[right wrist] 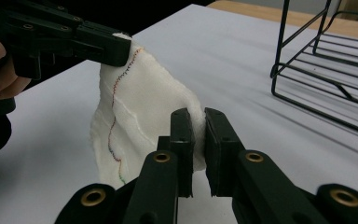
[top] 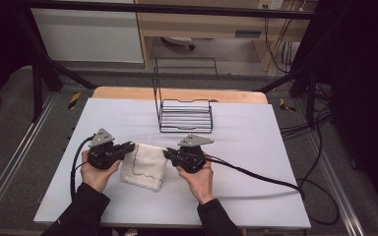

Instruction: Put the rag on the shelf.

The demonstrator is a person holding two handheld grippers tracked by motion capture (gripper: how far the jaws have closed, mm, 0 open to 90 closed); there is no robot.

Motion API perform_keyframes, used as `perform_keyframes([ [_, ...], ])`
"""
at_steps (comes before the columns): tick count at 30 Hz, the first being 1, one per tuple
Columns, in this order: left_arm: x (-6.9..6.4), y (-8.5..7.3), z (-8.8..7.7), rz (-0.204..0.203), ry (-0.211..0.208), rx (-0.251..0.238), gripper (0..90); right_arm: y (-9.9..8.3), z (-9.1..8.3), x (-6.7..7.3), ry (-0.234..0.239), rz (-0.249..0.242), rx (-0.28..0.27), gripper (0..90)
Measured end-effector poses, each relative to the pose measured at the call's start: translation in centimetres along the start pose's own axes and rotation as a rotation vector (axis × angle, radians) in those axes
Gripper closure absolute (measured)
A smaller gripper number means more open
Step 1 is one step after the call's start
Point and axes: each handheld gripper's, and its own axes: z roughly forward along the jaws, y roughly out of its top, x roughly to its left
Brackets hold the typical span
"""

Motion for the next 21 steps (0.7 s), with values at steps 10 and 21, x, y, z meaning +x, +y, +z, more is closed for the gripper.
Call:
perform_keyframes([
  [10,-0.7,0.6,-1.2,-0.004,0.005,-0.072,84.0,0.9,-1.0,0.4,-0.003,-0.036,-0.048,82.7],
  [21,-1.5,1.5,-2.2,-0.009,0.009,-0.141,84.0,2.2,-2.6,0.7,-0.010,-0.082,-0.104,82.8],
])
